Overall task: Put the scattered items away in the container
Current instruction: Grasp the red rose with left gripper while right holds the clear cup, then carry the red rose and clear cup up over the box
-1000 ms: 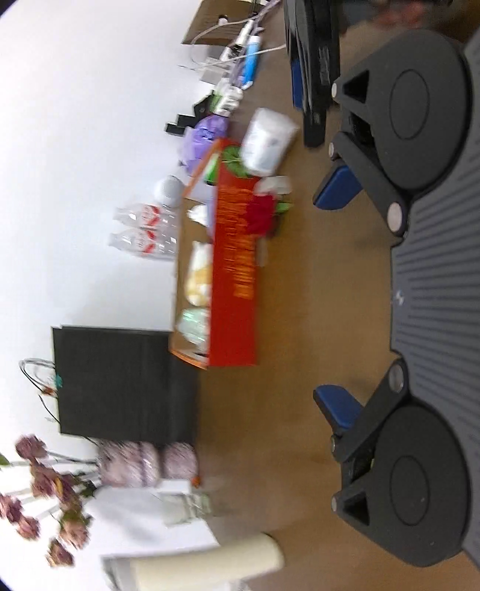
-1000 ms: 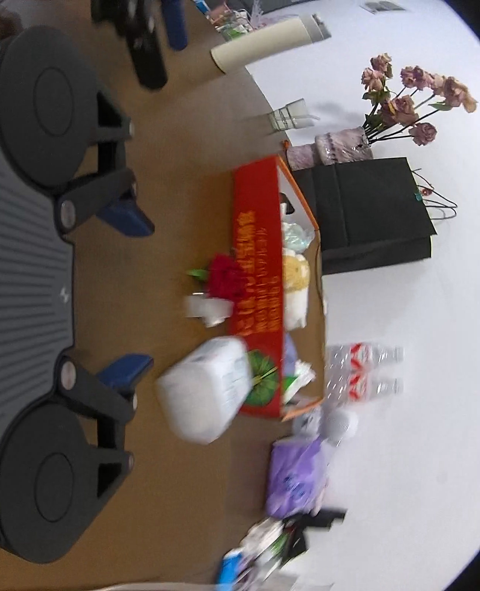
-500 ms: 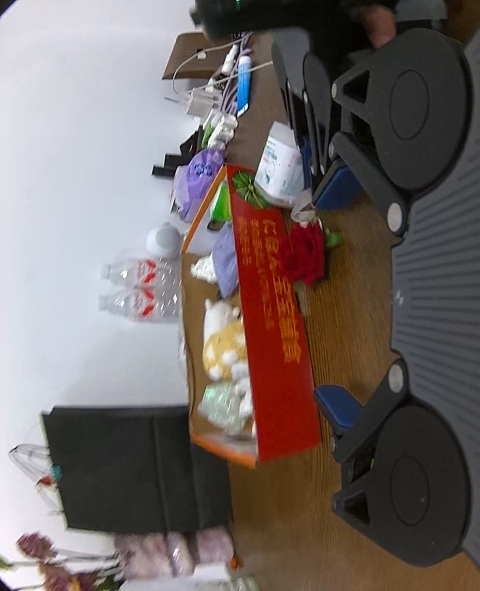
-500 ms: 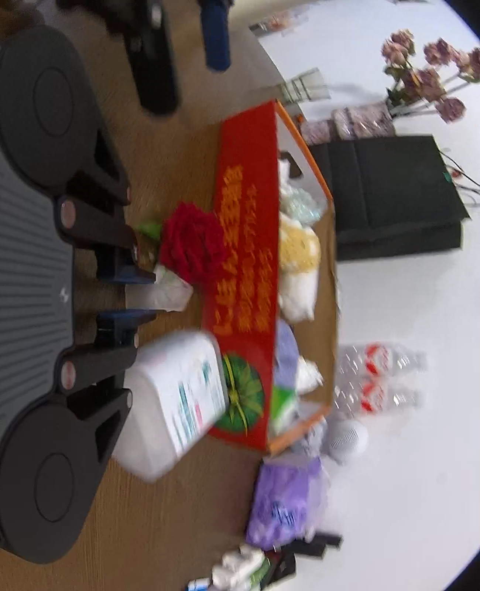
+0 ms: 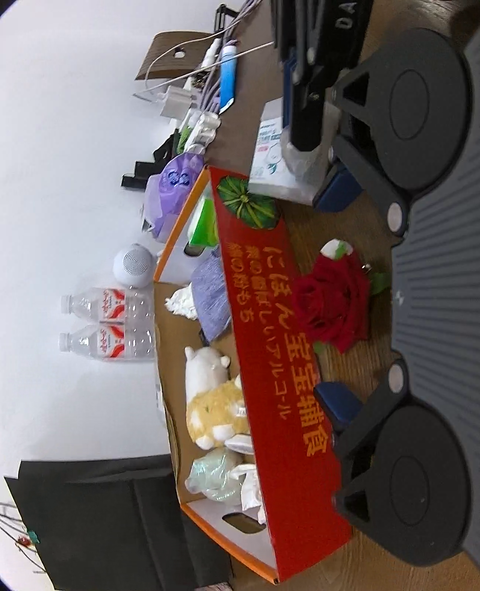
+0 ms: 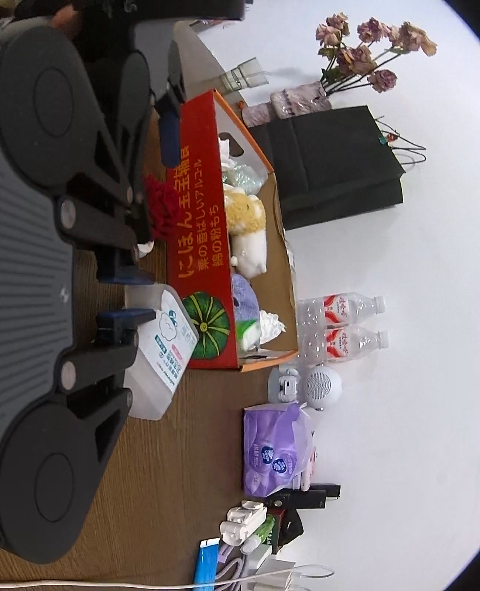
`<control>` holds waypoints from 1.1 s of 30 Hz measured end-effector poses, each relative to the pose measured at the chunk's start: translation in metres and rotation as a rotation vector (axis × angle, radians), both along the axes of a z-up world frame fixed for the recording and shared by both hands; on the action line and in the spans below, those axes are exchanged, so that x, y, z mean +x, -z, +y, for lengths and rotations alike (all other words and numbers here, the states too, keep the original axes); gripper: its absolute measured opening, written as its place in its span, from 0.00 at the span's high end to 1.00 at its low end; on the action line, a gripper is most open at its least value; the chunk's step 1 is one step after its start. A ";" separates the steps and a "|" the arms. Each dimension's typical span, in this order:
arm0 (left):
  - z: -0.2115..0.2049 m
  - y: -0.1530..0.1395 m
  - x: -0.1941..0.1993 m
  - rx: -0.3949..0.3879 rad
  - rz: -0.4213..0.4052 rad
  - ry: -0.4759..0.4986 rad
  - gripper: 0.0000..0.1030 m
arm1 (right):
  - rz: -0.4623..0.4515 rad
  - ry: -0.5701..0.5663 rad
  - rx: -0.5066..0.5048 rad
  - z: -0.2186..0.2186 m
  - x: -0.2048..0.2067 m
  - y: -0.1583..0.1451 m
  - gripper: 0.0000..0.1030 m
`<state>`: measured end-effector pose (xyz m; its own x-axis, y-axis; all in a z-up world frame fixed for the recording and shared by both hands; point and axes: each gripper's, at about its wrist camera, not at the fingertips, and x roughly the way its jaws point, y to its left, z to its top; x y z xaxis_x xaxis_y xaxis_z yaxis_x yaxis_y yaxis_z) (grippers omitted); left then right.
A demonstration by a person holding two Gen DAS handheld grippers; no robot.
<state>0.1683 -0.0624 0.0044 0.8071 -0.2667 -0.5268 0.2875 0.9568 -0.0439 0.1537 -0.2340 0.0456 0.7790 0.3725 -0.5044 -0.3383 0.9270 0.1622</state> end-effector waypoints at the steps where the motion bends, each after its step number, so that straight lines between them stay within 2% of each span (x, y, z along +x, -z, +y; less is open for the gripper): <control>1: 0.003 0.000 0.001 -0.013 0.007 -0.011 0.25 | 0.005 -0.005 -0.004 0.001 0.000 0.001 0.88; 2: 0.005 0.001 0.002 -0.019 0.017 -0.025 0.45 | 0.008 -0.010 -0.009 0.003 -0.001 0.001 0.88; 3: 0.007 0.002 0.004 -0.025 0.034 -0.037 0.54 | 0.012 -0.015 -0.014 0.004 -0.001 0.002 0.88; 6: 0.014 0.001 0.002 -0.042 0.055 -0.052 0.59 | 0.018 -0.042 -0.029 0.010 -0.003 0.004 0.87; 8: 0.021 -0.003 -0.009 -0.041 0.053 -0.072 0.61 | 0.021 -0.061 -0.038 0.014 -0.005 0.005 0.87; 12: 0.049 -0.013 -0.056 -0.090 0.034 -0.125 0.61 | 0.008 -0.118 -0.066 0.027 -0.015 0.005 0.87; 15: 0.065 -0.011 -0.096 -0.074 0.022 -0.192 0.61 | 0.006 -0.167 -0.096 0.038 -0.022 0.006 0.87; 18: 0.072 -0.013 -0.131 -0.056 0.008 -0.216 0.61 | 0.027 -0.228 -0.102 0.050 -0.031 0.008 0.87; 22: 0.079 -0.026 -0.172 -0.043 -0.042 -0.246 0.61 | -0.005 -0.249 -0.124 0.054 -0.070 -0.005 0.87; 26: 0.072 -0.029 -0.215 0.007 -0.147 -0.342 0.61 | -0.036 -0.198 -0.043 0.037 -0.131 -0.017 0.87; 33: 0.043 -0.026 -0.272 -0.015 -0.242 -0.312 0.60 | -0.193 -0.054 -0.052 0.021 -0.209 -0.015 0.87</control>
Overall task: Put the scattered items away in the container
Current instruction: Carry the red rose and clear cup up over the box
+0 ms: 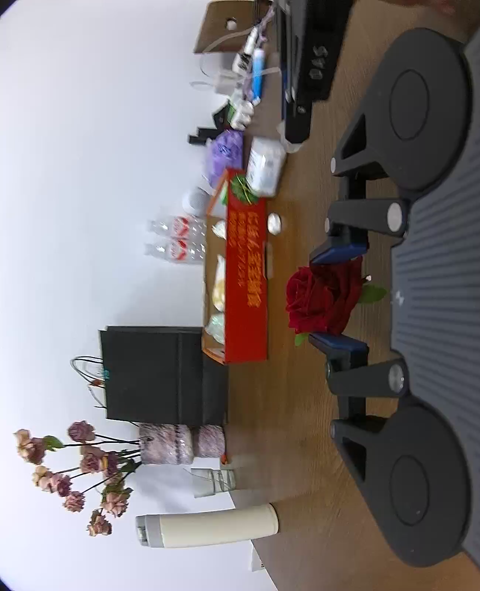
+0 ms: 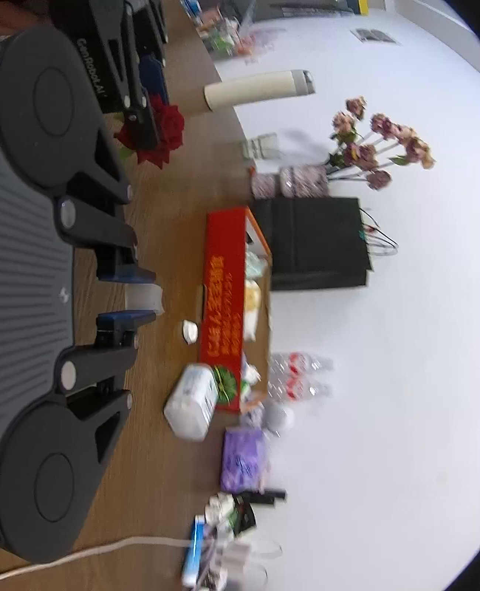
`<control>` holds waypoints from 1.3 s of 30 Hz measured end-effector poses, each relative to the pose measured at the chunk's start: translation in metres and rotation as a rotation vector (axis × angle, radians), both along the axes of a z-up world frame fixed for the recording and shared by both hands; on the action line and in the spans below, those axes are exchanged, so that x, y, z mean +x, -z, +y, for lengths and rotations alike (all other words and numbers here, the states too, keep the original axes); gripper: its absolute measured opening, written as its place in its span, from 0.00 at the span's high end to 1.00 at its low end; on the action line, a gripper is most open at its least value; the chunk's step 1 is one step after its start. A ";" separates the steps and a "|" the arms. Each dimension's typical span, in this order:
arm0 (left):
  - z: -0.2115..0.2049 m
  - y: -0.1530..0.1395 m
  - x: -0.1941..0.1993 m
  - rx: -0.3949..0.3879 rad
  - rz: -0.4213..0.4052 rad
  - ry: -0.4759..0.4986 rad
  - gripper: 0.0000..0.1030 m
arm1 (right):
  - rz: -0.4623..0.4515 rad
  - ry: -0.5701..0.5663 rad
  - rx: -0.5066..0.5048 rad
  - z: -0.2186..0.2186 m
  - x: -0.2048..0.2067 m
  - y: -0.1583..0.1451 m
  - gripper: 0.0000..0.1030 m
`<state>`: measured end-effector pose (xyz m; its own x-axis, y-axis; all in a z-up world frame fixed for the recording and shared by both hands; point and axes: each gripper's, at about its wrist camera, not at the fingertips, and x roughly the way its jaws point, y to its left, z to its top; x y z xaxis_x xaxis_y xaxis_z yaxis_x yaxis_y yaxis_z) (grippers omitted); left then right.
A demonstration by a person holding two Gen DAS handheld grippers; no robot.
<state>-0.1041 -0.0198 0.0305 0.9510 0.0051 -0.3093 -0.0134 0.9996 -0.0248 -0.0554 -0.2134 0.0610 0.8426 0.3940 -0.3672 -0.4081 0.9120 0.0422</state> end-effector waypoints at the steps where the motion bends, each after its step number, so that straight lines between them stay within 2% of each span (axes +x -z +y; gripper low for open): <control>1: -0.003 -0.002 -0.005 0.000 -0.012 0.006 0.60 | -0.010 0.012 0.012 -0.001 -0.007 0.000 0.87; 4: -0.007 -0.007 -0.018 0.008 -0.059 -0.011 0.59 | -0.054 0.023 0.025 0.000 -0.027 0.000 0.87; 6: -0.007 -0.010 -0.024 0.014 -0.061 -0.025 0.59 | -0.089 0.031 0.008 0.003 -0.039 -0.001 0.87; 10: -0.004 -0.015 -0.036 0.008 -0.046 -0.039 0.59 | -0.082 0.033 0.031 0.004 -0.055 -0.002 0.86; 15: 0.000 -0.019 -0.055 0.014 -0.082 -0.050 0.58 | -0.085 0.053 0.064 0.004 -0.074 -0.001 0.86; 23: 0.002 -0.023 -0.061 0.008 -0.089 -0.054 0.57 | -0.064 0.028 0.101 0.004 -0.078 -0.008 0.86; 31: 0.009 -0.029 -0.029 -0.005 -0.088 -0.061 0.57 | -0.087 0.040 0.110 0.003 -0.051 -0.024 0.86; 37: 0.017 -0.045 0.017 -0.004 -0.105 -0.068 0.57 | -0.109 0.030 0.099 0.004 0.001 -0.045 0.86; 39: 0.023 -0.052 0.040 -0.036 -0.094 -0.055 0.57 | -0.110 0.034 0.081 0.007 0.025 -0.052 0.86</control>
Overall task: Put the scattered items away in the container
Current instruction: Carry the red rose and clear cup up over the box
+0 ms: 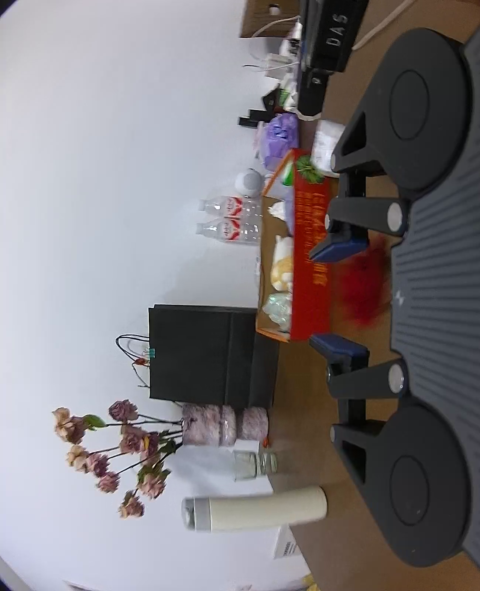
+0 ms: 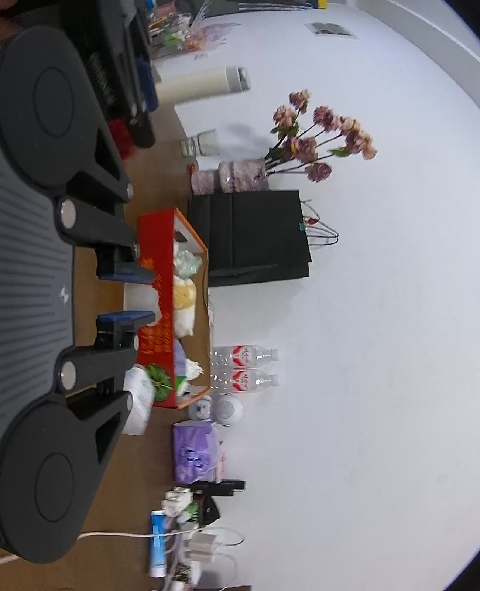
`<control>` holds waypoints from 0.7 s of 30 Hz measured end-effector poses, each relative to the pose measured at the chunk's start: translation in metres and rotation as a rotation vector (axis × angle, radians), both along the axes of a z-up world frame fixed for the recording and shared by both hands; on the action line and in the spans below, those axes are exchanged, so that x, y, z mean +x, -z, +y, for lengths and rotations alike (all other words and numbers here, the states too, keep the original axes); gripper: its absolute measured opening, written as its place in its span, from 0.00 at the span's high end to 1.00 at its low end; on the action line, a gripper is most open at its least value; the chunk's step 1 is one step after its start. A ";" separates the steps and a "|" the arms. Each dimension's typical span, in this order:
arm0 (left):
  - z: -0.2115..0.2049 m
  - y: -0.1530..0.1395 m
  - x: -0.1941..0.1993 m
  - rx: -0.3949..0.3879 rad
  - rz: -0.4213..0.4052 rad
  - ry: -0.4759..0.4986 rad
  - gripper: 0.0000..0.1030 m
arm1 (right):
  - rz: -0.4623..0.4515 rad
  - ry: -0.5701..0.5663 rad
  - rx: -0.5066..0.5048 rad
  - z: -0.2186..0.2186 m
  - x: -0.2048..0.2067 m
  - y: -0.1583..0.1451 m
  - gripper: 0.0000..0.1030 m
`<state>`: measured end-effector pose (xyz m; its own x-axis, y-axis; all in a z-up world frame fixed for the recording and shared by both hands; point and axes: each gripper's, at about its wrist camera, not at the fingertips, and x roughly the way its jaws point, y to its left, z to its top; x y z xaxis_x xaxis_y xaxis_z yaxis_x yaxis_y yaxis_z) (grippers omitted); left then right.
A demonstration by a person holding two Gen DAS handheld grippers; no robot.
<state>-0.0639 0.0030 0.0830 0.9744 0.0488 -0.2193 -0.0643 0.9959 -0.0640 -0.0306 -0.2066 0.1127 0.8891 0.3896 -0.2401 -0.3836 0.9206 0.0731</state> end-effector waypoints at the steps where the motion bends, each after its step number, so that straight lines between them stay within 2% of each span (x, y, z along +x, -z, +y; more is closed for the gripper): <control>1: 0.002 -0.003 0.011 -0.008 0.010 0.002 0.58 | 0.002 0.005 0.000 0.000 0.013 -0.003 0.86; 8: 0.013 -0.013 0.087 -0.015 0.065 0.035 0.62 | 0.045 0.018 0.009 0.003 0.095 -0.013 0.86; 10: 0.020 -0.010 0.096 -0.030 0.120 0.104 0.51 | 0.062 0.021 0.004 0.001 0.109 -0.010 0.86; 12: 0.021 -0.001 0.091 -0.049 0.155 0.211 0.12 | 0.084 0.023 0.014 -0.006 0.117 -0.005 0.86; 14: 0.007 0.017 0.078 -0.015 0.200 0.337 0.06 | 0.105 0.039 0.013 -0.014 0.122 0.001 0.86; 16: -0.009 0.038 0.066 0.069 0.259 0.449 0.05 | 0.131 0.051 0.021 -0.021 0.124 0.007 0.86; 18: -0.020 0.057 0.057 0.121 0.308 0.488 0.05 | 0.144 0.056 0.025 -0.027 0.121 0.011 0.86; 21: -0.030 0.073 0.057 0.112 0.380 0.504 0.06 | 0.158 0.036 0.026 -0.030 0.113 0.017 0.86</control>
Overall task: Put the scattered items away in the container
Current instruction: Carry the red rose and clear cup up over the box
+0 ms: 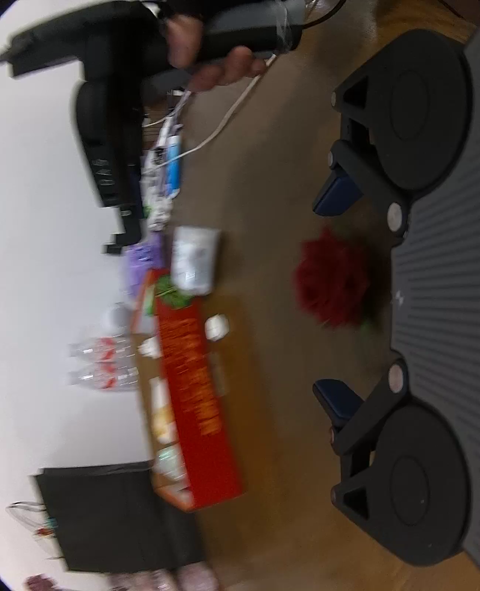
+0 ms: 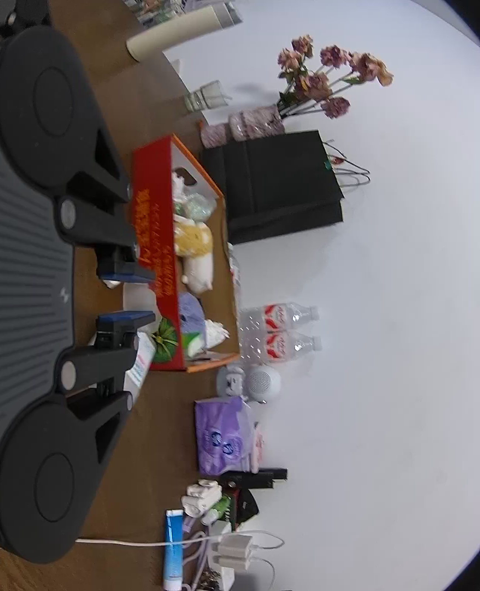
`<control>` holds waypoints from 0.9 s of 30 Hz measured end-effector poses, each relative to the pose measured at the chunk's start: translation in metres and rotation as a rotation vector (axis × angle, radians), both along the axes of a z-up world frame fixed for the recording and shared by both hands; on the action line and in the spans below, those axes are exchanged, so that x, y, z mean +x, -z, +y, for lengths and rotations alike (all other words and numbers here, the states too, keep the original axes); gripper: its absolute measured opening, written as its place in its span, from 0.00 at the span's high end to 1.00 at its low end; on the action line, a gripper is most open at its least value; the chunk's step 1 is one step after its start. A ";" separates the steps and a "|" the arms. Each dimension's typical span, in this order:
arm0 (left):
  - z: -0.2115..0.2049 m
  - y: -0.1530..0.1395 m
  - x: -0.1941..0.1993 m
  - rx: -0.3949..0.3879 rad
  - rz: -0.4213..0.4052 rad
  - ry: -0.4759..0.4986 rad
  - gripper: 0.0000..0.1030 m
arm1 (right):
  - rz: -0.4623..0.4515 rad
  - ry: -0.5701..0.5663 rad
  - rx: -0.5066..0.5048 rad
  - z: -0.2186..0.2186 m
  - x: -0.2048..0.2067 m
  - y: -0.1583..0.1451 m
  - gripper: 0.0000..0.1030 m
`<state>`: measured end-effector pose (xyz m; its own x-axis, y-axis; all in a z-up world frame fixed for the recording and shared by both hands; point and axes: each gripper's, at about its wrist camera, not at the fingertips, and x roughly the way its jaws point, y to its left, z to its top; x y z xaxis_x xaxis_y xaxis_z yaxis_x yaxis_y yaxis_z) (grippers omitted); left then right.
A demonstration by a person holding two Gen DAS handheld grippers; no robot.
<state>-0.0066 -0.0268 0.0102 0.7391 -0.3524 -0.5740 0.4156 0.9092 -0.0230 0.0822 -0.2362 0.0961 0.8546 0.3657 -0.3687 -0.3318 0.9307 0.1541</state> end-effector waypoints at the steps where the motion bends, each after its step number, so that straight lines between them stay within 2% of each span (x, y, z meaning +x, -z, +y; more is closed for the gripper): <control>1: -0.002 0.002 0.002 0.003 0.009 -0.012 0.07 | 0.002 -0.006 -0.002 0.001 -0.003 0.001 0.86; 4: -0.008 0.006 0.008 0.020 0.019 -0.073 0.22 | 0.000 -0.026 -0.001 0.004 -0.012 0.003 0.86; 6: -0.012 0.009 0.010 0.039 0.033 -0.095 0.42 | -0.003 -0.040 0.002 0.006 -0.018 0.003 0.86; 8: -0.012 0.008 0.009 0.050 0.025 -0.109 0.50 | -0.011 -0.050 -0.006 0.008 -0.024 0.003 0.86; 9: -0.012 0.008 0.008 0.047 0.024 -0.115 0.57 | -0.014 -0.056 -0.009 0.009 -0.026 0.003 0.86; 12: -0.002 0.000 0.007 0.025 0.008 -0.176 0.60 | -0.018 -0.071 -0.012 0.010 -0.030 0.000 0.86; 16: 0.016 -0.034 0.013 -0.018 -0.130 -0.284 0.61 | -0.036 -0.082 -0.013 0.012 -0.029 -0.009 0.86; 21: 0.031 -0.091 0.049 -0.075 -0.297 -0.403 0.61 | -0.084 -0.104 -0.009 0.019 -0.008 -0.033 0.86; 24: 0.032 -0.116 0.085 -0.103 -0.319 -0.437 0.61 | -0.091 -0.129 0.009 0.023 0.020 -0.056 0.86; 27: 0.031 -0.125 0.130 -0.109 -0.288 -0.464 0.60 | -0.036 -0.181 0.002 0.031 0.062 -0.071 0.86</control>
